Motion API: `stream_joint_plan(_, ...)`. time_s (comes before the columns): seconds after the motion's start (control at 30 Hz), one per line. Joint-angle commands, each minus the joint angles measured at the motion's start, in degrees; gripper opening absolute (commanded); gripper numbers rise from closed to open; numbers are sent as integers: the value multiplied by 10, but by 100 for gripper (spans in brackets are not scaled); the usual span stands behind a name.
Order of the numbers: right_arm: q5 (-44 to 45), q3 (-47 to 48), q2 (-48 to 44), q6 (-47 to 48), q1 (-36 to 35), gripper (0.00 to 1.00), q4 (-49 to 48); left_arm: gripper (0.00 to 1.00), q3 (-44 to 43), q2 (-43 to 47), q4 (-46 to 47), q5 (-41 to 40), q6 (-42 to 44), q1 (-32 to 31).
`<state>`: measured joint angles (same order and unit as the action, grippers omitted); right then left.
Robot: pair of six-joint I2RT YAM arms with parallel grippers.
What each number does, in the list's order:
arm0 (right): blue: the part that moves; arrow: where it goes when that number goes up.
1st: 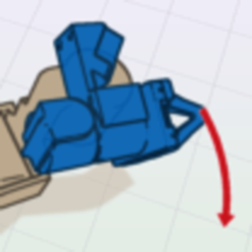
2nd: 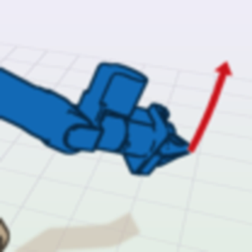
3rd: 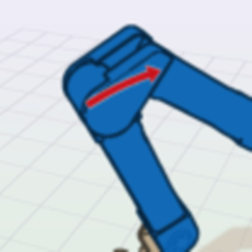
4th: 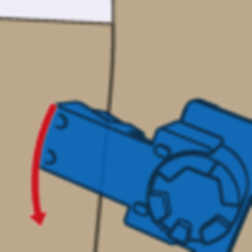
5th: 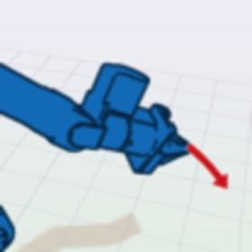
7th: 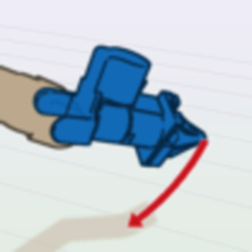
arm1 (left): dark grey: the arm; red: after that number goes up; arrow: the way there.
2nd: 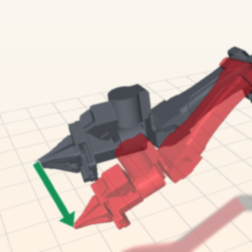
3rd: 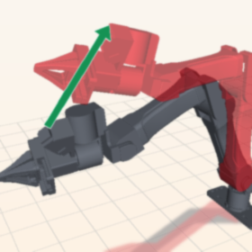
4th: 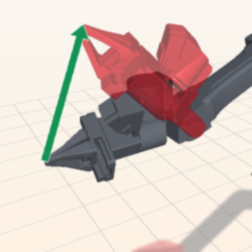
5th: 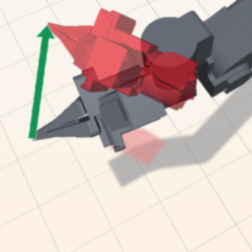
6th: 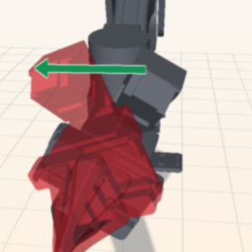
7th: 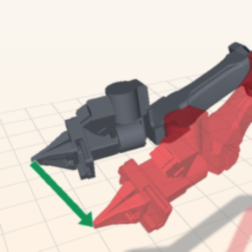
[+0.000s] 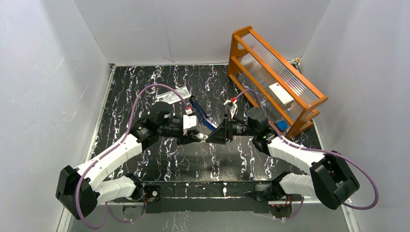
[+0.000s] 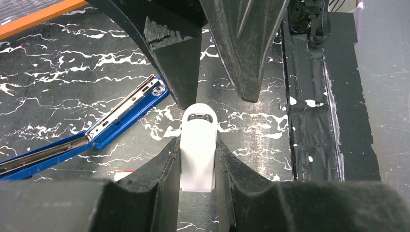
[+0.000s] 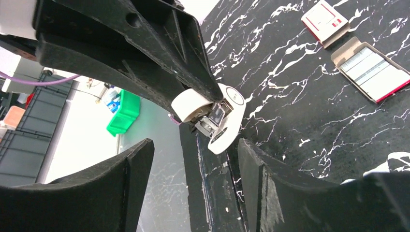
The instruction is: Load the staples into the stapler
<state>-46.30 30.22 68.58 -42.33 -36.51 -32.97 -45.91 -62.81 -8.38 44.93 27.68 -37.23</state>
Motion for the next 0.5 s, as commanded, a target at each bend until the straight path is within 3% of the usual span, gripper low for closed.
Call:
stream_joint_plan(0.0,-5,15,-8,-18,-2,71,-49,0,-17,4,-3,3,10,0)
stream_joint_plan(0.47,84,39,50,-18,-1,30,81,0,-25,18,3,21,2,0)
